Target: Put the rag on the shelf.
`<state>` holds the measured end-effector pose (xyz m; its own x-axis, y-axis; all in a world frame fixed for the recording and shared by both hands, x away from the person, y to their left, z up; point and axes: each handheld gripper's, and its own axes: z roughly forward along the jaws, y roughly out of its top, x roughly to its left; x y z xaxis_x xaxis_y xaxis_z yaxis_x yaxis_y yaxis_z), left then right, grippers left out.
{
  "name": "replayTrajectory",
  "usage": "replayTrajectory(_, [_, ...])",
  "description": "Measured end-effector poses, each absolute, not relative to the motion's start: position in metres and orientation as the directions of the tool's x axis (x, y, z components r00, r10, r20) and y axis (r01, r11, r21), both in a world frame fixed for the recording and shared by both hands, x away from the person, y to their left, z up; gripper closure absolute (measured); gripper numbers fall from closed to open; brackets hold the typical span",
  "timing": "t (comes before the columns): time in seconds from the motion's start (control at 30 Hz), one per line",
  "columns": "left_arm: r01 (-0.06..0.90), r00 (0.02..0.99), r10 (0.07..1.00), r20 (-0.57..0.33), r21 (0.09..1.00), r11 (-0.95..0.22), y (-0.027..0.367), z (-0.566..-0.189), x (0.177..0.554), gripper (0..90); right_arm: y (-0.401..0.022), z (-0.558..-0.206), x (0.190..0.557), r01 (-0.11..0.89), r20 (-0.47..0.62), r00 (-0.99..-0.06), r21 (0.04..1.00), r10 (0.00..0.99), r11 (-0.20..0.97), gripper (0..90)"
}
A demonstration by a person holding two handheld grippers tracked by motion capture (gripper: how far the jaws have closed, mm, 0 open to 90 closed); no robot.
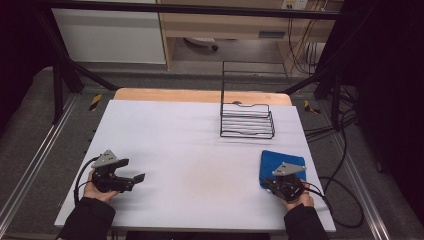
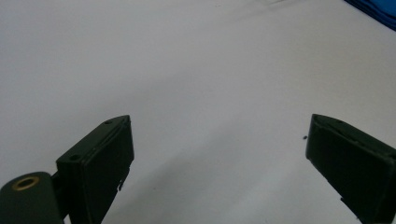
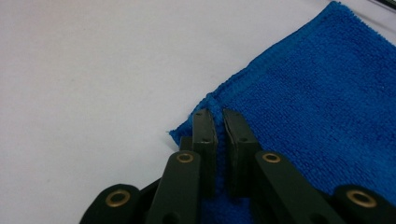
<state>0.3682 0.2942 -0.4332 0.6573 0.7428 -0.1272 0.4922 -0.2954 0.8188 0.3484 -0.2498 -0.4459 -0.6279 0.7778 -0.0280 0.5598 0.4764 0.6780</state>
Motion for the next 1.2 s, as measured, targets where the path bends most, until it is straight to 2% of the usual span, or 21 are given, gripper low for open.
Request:
replayTrajectory(0.23, [0.493,0.656,0.744,-0.129,0.819,-0.293,0.294,-0.433,0.369,7.7,-0.253,-0.442,0.350,0.576,0.018,-0.614,0.694,0.789,0.433,86.6])
replayTrajectory(0.37, [0.493,0.657,0.743,-0.128,0.818,-0.295,0.294,-0.433,0.368,7.8,-0.253,-0.443,0.349,0.562,0.008,-0.631,0.694,0.775,0.450,81.5])
replayTrajectory(0.4, [0.493,0.657,0.743,-0.128,0.818,-0.295,0.294,-0.433,0.368,7.8,-0.252,-0.444,0.349,0.566,0.018,-0.636,0.690,0.771,0.451,74.2])
replayTrajectory(0.43, [0.492,0.657,0.743,-0.127,0.819,-0.295,0.294,-0.433,0.368,7.7,-0.251,-0.444,0.346,0.558,0.033,-0.644,0.704,0.765,0.440,62.1])
replayTrajectory(0.5, [0.493,0.657,0.743,-0.128,0.819,-0.295,0.294,-0.433,0.368,7.7,-0.250,-0.444,0.344,0.551,0.041,-0.649,0.713,0.759,0.433,51.3])
replayTrajectory(0.57, [0.493,0.658,0.742,-0.127,0.818,-0.297,0.294,-0.433,0.368,7.8,-0.248,-0.447,0.342,0.548,0.032,-0.655,0.708,0.755,0.446,45.0])
replayTrajectory(0.63, [0.493,0.659,0.741,-0.127,0.817,-0.299,0.294,-0.433,0.368,7.8,-0.247,-0.448,0.342,0.544,0.026,-0.658,0.708,0.752,0.451,43.9])
replayTrajectory(0.9, [0.494,0.659,0.742,-0.126,0.816,-0.299,0.293,-0.433,0.368,7.8,-0.244,-0.451,0.343,0.511,-0.069,-0.654,0.695,0.753,0.507,55.6])
replayTrajectory(0.97, [0.493,0.660,0.741,-0.124,0.816,-0.302,0.293,-0.433,0.368,7.8,-0.243,-0.450,0.343,0.510,-0.087,-0.649,0.688,0.756,0.517,61.5])
replayTrajectory(1.07, [0.492,0.659,0.741,-0.128,0.819,-0.296,0.293,-0.433,0.368,7.9,-0.243,-0.448,0.345,0.516,-0.110,-0.635,0.676,0.765,0.526,75.9])
replayTrajectory(1.2, [0.494,0.657,0.742,-0.130,0.819,-0.294,0.294,-0.433,0.368,7.9,-0.245,-0.446,0.346,0.529,-0.087,-0.624,0.684,0.777,0.502,82.9])
